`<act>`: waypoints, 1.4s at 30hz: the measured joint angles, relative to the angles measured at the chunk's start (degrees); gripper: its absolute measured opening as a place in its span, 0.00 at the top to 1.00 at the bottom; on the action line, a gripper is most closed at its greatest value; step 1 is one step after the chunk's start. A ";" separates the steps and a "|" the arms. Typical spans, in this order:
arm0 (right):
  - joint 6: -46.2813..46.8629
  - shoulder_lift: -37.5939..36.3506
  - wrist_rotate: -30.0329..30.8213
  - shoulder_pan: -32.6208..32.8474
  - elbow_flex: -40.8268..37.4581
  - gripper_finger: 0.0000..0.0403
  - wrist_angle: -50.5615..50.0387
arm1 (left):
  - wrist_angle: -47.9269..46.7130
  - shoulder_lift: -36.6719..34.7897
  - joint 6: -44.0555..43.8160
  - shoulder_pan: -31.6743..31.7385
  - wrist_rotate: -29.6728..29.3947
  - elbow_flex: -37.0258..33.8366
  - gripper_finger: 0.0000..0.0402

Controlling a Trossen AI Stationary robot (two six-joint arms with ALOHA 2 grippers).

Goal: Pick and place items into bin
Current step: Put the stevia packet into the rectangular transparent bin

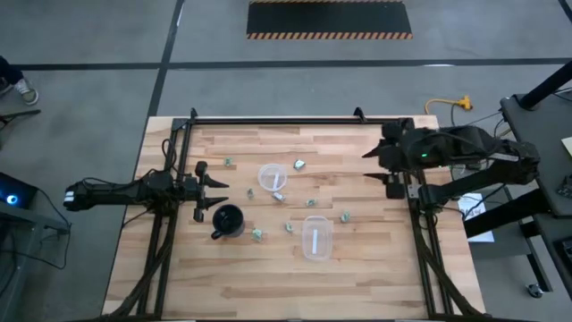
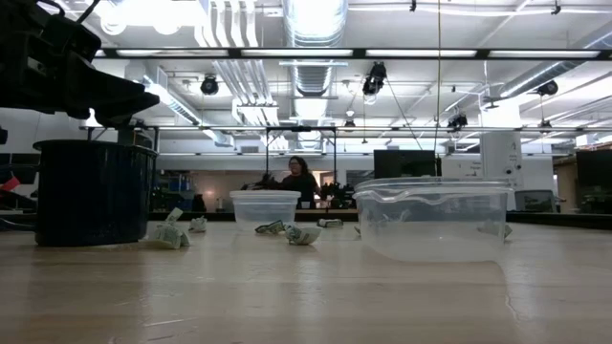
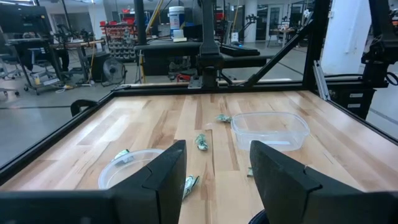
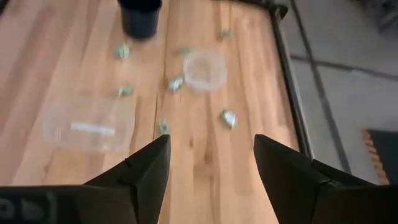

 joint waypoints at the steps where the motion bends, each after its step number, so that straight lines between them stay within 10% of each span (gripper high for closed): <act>1: 0.11 0.96 -0.02 0.00 0.12 0.45 -1.14 | 0.00 0.00 0.00 0.00 0.00 0.00 0.60; 42: 9.35 30.73 -13.75 1.37 -2.40 0.45 -10.49 | 0.00 -0.01 0.02 -0.01 0.00 0.00 0.60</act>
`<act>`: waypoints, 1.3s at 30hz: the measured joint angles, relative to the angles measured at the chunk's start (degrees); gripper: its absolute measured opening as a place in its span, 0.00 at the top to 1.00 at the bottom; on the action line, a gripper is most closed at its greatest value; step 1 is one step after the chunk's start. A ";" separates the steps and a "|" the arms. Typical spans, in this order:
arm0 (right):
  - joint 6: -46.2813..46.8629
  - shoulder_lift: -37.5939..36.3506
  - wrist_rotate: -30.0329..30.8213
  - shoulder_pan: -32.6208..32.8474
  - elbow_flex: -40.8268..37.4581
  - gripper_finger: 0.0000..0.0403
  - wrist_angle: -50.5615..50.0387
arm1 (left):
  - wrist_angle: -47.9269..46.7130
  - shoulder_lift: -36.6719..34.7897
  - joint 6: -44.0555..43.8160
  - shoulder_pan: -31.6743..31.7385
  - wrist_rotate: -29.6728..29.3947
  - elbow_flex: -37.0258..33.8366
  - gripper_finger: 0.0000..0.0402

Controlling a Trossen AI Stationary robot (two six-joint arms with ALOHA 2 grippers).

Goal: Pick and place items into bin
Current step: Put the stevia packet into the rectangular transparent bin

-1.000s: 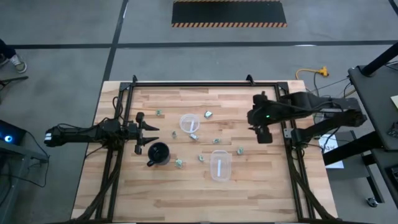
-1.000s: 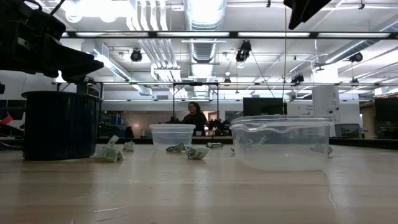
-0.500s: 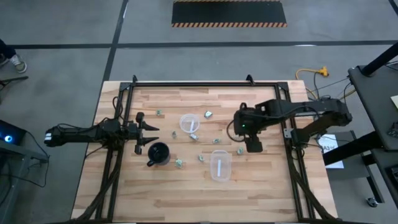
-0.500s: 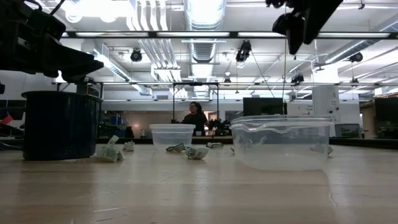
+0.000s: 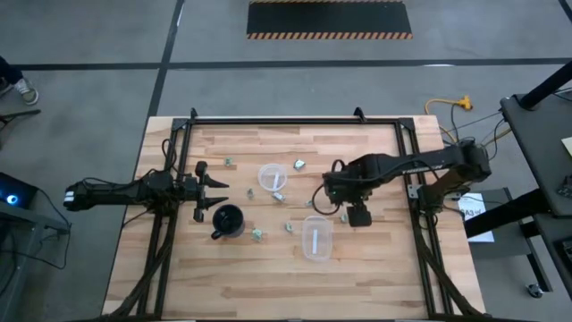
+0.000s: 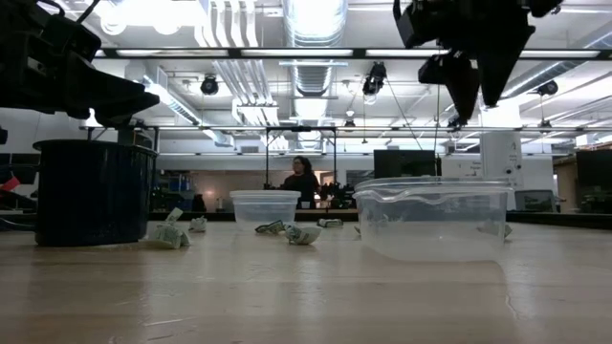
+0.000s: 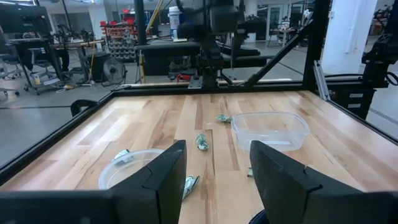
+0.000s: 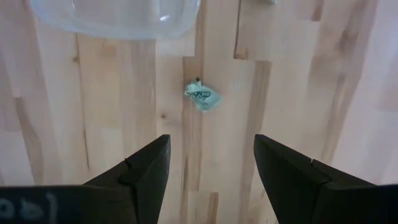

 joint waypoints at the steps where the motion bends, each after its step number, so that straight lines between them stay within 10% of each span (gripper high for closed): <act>1: -0.06 0.25 0.00 0.30 -0.80 0.45 0.63 | 0.00 0.01 -0.02 0.01 0.00 0.00 0.60; 39: -1.37 0.80 -1.32 2.04 -31.99 0.45 39.98 | 0.00 0.01 -0.02 0.02 0.00 0.00 0.60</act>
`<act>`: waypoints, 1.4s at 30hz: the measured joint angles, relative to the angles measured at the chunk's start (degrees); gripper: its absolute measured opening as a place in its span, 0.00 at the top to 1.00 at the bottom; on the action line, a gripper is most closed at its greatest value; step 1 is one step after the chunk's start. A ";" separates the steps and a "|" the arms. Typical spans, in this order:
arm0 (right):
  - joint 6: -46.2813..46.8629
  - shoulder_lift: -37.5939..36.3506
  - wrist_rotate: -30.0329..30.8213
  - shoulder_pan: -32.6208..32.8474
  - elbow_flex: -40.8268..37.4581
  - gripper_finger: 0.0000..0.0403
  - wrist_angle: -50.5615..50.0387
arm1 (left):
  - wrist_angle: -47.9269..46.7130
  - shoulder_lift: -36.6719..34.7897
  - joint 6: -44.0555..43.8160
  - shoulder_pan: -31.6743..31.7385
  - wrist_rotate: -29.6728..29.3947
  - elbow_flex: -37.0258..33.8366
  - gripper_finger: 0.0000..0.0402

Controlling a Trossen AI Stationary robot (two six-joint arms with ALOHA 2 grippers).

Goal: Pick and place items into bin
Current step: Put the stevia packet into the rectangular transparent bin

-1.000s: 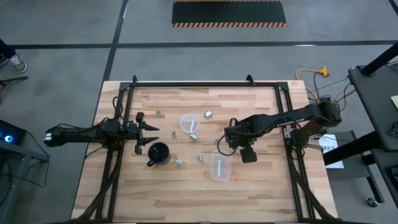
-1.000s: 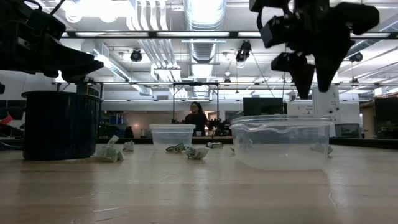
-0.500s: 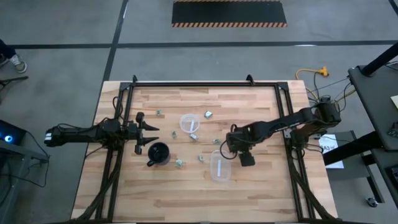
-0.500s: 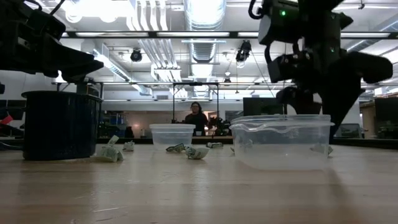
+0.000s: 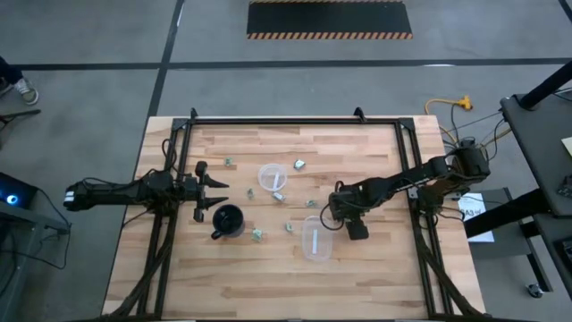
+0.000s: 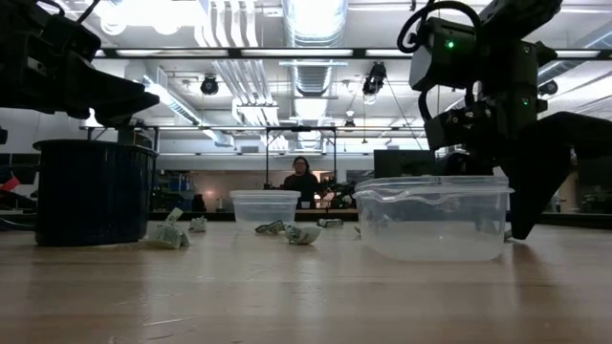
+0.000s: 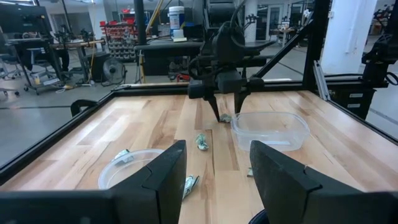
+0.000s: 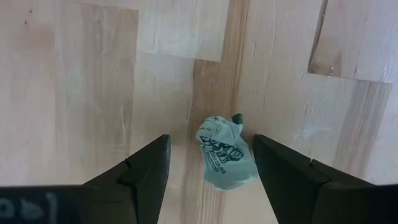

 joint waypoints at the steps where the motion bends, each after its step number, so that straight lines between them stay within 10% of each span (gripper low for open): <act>1: 0.00 0.00 0.01 0.00 0.00 0.45 0.03 | 0.00 -0.01 0.02 0.01 0.00 0.00 0.60; 13: 0.00 0.00 0.12 -0.02 -0.03 0.51 0.30 | 0.00 0.00 0.02 -0.02 0.02 0.00 0.60; 23: -0.83 1.27 0.12 -0.09 0.13 0.94 0.57 | 0.00 0.00 0.02 0.00 0.00 0.00 0.60; 42: 10.61 -6.05 10.29 0.04 1.79 0.98 2.79 | 0.00 -0.02 0.01 -0.02 0.00 0.00 0.60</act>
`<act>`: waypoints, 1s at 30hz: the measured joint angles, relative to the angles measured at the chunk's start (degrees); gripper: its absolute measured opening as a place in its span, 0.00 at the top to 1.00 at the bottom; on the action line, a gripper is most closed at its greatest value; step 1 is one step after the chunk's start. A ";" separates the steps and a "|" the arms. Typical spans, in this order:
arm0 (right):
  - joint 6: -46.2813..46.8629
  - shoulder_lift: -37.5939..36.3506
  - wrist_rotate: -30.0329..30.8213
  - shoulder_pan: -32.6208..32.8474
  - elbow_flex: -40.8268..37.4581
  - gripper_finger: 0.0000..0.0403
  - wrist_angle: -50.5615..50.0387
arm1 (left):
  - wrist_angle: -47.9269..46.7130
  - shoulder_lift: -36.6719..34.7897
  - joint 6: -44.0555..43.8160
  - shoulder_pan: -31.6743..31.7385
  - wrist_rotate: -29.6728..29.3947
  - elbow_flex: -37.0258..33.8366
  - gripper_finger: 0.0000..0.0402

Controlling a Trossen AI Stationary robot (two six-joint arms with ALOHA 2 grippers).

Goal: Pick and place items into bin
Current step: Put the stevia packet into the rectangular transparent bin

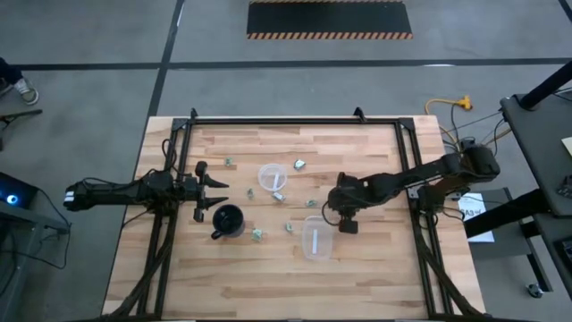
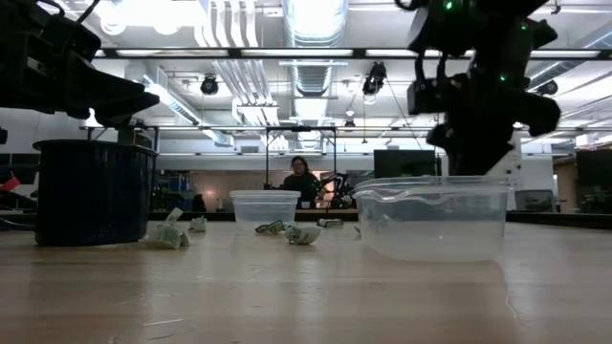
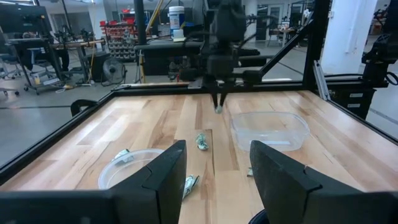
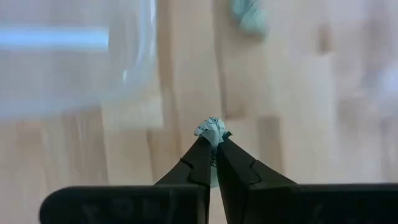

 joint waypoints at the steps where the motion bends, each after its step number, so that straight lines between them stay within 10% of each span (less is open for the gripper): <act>1: 0.43 -1.12 0.28 0.05 -0.94 0.98 1.75 | 0.00 0.00 -0.01 0.01 0.00 0.00 0.60; 15: 1.35 -7.28 2.17 3.10 -30.86 0.98 69.13 | 0.00 0.53 0.01 0.00 0.02 0.00 0.60; 30: -2.65 17.70 -2.89 5.11 -37.22 0.98 118.21 | 0.14 0.74 -0.01 0.00 0.00 0.00 0.60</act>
